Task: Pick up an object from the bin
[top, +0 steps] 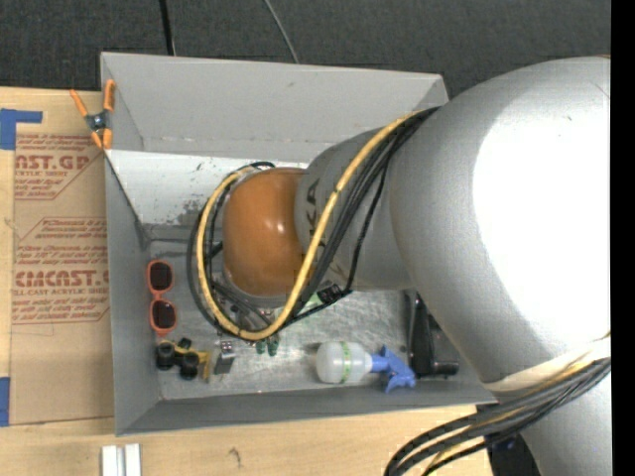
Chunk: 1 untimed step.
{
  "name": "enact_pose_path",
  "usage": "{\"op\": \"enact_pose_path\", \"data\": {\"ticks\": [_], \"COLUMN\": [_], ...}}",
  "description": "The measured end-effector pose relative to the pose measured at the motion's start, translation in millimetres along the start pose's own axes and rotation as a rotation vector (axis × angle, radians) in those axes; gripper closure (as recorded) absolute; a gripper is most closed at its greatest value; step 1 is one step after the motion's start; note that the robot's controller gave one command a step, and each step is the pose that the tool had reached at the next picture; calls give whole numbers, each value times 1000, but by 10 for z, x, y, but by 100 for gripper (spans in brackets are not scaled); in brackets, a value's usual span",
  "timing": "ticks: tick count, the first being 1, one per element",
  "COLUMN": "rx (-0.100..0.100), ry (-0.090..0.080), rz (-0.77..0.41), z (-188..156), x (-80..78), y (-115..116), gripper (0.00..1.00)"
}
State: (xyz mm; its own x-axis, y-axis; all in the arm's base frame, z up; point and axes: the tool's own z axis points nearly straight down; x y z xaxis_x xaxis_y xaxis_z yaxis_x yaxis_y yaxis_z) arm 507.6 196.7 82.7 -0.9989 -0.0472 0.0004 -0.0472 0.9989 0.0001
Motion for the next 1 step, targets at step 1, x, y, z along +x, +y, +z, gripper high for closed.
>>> {"op": "enact_pose_path", "data": {"ticks": [1], "rx": [-1], "ry": [-1], "rz": [25], "z": [26], "x": [109], "y": [396], "gripper": [0]}}
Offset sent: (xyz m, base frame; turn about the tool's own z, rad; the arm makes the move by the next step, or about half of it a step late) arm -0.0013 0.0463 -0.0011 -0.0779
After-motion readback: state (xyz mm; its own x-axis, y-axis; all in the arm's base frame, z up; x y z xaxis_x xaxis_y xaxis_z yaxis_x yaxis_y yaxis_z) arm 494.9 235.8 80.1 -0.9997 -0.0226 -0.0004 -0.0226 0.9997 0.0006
